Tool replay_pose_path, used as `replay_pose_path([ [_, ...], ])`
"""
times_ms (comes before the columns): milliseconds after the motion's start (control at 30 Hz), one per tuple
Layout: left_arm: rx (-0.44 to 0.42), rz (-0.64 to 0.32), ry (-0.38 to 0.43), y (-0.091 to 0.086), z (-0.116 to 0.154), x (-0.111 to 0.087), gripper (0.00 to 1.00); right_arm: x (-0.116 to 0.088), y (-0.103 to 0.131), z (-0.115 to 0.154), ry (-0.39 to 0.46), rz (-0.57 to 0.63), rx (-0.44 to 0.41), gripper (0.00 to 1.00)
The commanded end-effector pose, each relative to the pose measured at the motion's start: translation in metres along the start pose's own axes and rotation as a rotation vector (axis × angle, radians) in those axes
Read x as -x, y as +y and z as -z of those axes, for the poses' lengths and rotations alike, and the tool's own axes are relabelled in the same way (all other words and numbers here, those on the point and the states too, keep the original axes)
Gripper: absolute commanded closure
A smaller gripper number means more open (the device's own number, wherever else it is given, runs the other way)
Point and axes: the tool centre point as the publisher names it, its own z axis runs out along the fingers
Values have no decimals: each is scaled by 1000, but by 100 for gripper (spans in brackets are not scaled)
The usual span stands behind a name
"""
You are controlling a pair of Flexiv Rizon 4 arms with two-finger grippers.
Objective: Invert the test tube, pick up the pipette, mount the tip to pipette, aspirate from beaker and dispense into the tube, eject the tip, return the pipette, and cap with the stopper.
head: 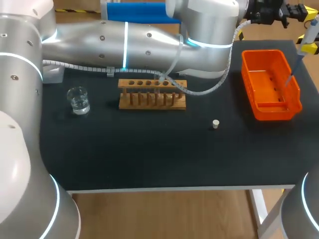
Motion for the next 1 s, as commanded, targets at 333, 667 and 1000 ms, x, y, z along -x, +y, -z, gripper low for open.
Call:
replay_pose_path([
  [333,6,-15,-7,8,-2,-2,100,0,2,0,2,1,-2,100],
  [667,4,-38,-5,14,-4,-4,100,0,2,0,2,1,-2,100],
  [1000,11,-26,-9,24,-5,-4,100,0,2,0,2,1,-2,100],
])
